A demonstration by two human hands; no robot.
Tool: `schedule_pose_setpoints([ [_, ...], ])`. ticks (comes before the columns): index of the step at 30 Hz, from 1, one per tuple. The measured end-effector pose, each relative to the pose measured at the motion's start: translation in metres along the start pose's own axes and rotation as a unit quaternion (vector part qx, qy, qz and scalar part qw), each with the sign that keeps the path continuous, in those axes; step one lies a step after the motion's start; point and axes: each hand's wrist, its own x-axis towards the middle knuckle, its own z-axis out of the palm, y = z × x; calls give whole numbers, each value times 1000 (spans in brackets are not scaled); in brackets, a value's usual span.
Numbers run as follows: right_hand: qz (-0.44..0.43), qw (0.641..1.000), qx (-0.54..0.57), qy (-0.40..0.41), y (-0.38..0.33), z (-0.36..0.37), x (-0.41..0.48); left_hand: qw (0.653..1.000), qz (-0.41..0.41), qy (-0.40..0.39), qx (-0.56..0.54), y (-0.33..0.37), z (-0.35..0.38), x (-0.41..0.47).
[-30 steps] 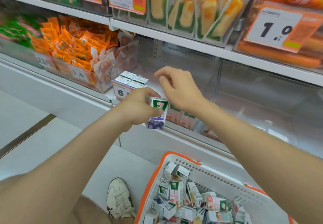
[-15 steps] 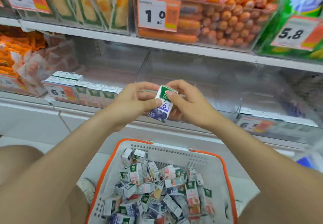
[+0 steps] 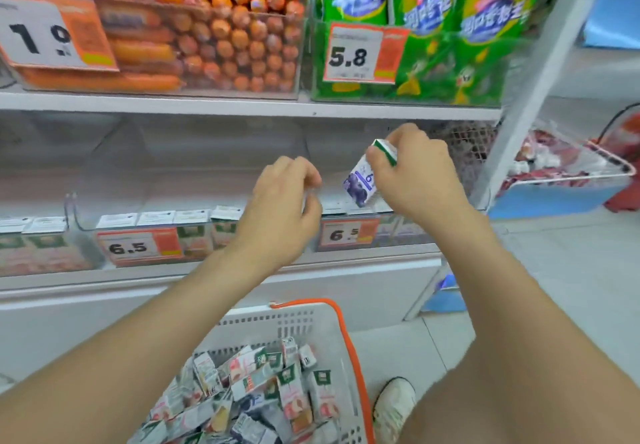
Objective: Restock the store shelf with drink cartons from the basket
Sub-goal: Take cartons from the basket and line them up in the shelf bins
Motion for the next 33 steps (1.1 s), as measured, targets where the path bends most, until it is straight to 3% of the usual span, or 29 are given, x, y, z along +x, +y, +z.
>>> schedule_pose_setpoints([
  [4,-17,996,-86,-23,64,-12,17,987,102,-76,99,18,45,9],
  [9,-19,984,-176,-35,137,-9,39,975,91,-149,138,32,87,9],
  [18,-104,926,-338,-131,181,-1,52,961,79,-105,243,24,113,5],
  [22,-46,908,-352,-221,187,8,49,941,61,-113,312,18,111,9],
  [25,-15,909,-340,-240,179,6,44,929,72,-131,338,18,106,10],
  [29,-78,941,-278,-178,163,-2,27,916,91,-132,368,23,97,7],
  [33,-152,940,-260,-160,154,14,10,904,72,-115,405,18,89,1],
])
